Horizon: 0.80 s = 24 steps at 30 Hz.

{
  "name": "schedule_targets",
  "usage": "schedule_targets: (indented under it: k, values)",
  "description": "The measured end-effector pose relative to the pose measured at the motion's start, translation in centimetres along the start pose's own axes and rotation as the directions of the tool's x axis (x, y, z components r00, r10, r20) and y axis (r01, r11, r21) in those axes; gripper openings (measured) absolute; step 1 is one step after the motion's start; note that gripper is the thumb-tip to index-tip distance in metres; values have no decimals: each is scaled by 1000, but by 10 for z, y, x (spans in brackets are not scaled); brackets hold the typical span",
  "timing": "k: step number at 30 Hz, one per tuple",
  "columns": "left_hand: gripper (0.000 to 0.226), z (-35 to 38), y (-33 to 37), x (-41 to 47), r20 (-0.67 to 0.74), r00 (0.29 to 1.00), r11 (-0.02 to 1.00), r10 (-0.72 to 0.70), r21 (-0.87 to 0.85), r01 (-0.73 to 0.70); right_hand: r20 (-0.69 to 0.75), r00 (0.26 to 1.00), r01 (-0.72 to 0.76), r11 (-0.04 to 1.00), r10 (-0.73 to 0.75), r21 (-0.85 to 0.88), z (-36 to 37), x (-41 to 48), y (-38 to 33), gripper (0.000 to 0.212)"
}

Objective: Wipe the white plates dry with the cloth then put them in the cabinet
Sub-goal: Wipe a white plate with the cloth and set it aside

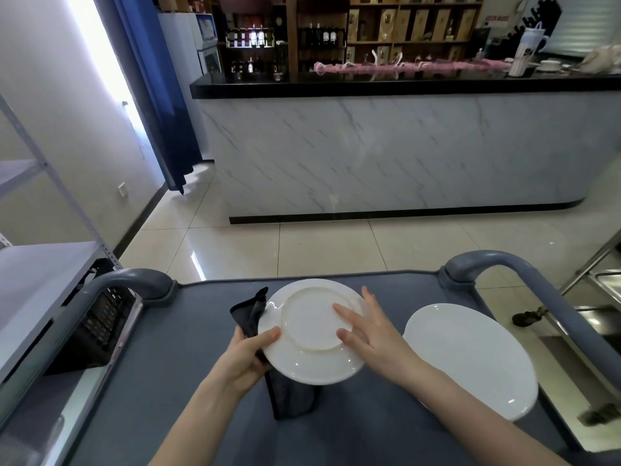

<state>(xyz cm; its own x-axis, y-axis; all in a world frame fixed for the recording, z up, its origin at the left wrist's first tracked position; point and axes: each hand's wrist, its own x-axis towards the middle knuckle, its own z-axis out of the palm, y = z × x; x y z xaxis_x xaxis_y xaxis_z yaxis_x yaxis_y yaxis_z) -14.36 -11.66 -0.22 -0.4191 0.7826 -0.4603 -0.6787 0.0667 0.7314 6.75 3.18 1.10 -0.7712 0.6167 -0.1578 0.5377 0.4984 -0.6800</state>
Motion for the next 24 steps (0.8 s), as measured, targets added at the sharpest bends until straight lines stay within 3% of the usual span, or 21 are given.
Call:
schedule_targets:
  k: [5, 11, 16, 20, 22, 24]
  values:
    - [72, -3, 1, -2, 19, 999, 998, 43, 41, -44, -50, 989, -109, 911, 140, 398, -4, 4, -18, 56]
    - [64, -4, 4, -2, -20, 994, 991, 103, 93, -101, -117, 971, -25, 580, 207, 814, -1, -1, -16, 45]
    - [57, -4, 7, -1, -25, 991, 982, 129, 144, -124, 9, 978, -77, 319, 210, 945, -4, 0, -14, 39]
    - [40, 0, 9, -2, -51, 981, 947, 185, 276, -164, 13, 978, -66, 250, 206, 966, -9, 2, -13, 38]
    - [22, 5, 8, -1, -149, 961, 918, 235, 359, -169, -3, 975, -48, 218, 224, 975, -11, 4, -14, 38]
    - [21, 11, 7, -2, -235, 913, 851, 333, 491, -184, -24, 973, -25, 208, 230, 978, -11, 5, -14, 38]
